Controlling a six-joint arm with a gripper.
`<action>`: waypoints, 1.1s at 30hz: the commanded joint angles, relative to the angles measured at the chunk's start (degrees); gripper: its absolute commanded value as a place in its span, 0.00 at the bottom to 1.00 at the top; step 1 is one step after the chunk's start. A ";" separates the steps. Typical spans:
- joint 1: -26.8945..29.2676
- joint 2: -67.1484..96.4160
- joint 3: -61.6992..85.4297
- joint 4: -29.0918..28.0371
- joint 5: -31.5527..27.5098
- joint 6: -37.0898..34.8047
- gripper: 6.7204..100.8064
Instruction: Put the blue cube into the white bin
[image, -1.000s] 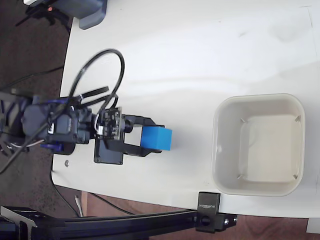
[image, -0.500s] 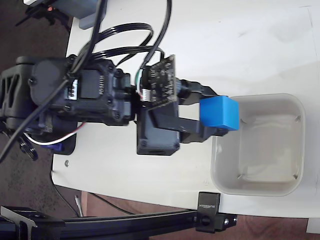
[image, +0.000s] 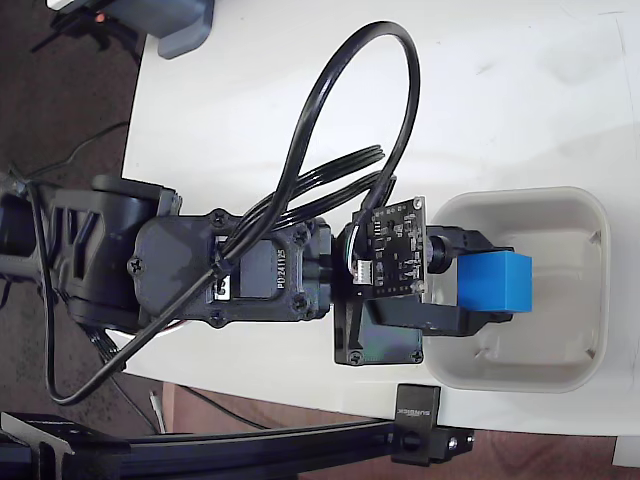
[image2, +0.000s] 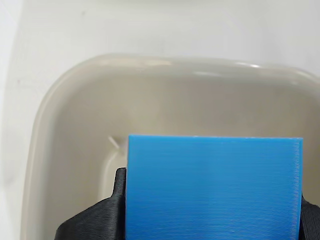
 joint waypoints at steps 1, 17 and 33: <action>0.09 1.41 -3.87 -1.32 -0.26 0.18 0.68; -2.55 19.78 13.54 3.25 6.33 -0.53 0.99; -9.67 83.14 90.18 -7.29 11.87 5.62 0.99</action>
